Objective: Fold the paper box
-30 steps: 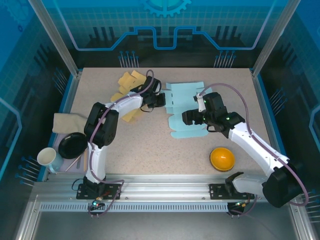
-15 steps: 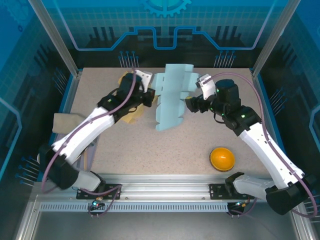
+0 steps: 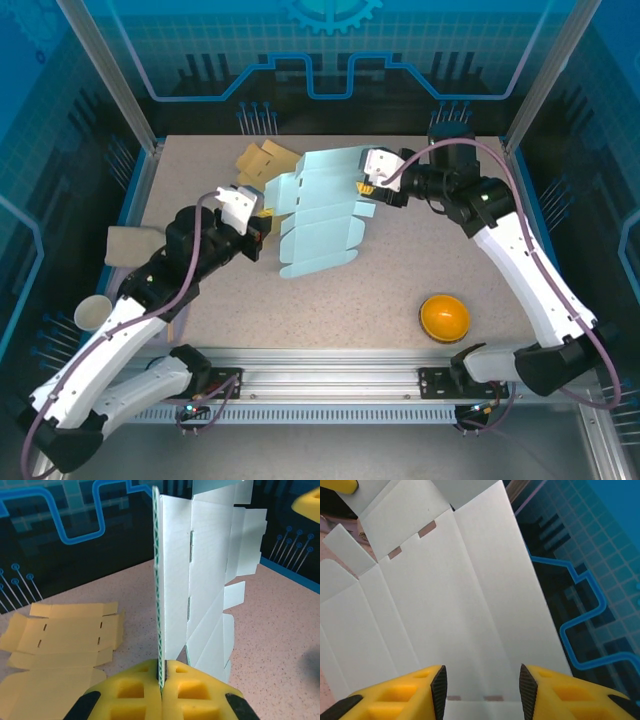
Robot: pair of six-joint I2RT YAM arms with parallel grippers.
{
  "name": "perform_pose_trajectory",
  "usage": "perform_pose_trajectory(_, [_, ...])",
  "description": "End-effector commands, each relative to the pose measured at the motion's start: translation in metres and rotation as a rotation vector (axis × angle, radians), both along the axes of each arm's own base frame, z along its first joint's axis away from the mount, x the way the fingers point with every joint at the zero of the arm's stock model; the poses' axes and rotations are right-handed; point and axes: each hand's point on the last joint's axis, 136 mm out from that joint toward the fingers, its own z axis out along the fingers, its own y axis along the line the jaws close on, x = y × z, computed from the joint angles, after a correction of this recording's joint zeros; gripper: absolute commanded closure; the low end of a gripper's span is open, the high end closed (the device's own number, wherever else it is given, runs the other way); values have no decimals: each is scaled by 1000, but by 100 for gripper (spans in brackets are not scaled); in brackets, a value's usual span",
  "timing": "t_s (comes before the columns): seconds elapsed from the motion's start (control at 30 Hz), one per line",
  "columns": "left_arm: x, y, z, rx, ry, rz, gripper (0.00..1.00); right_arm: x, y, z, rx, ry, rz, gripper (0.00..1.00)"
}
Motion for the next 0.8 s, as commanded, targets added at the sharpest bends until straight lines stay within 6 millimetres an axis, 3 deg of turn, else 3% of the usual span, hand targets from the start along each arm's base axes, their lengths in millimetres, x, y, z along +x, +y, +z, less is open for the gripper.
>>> perform_pose_trajectory(0.0, [-6,-3,0,91,-61,-35,100,-9,0,10,-57,-60,88,55])
perform_pose_trajectory(0.27, [-25,-2,9,143,-147,-98,100,-4,-6,-10,-160,1,80,56])
perform_pose_trajectory(0.47, [-37,-3,4,160,-166,-149,100,-9,-9,-21,-194,51,85,59])
perform_pose_trajectory(0.77, [-37,5,-1,209,-175,-124,100,-21,-11,-26,-210,78,106,70])
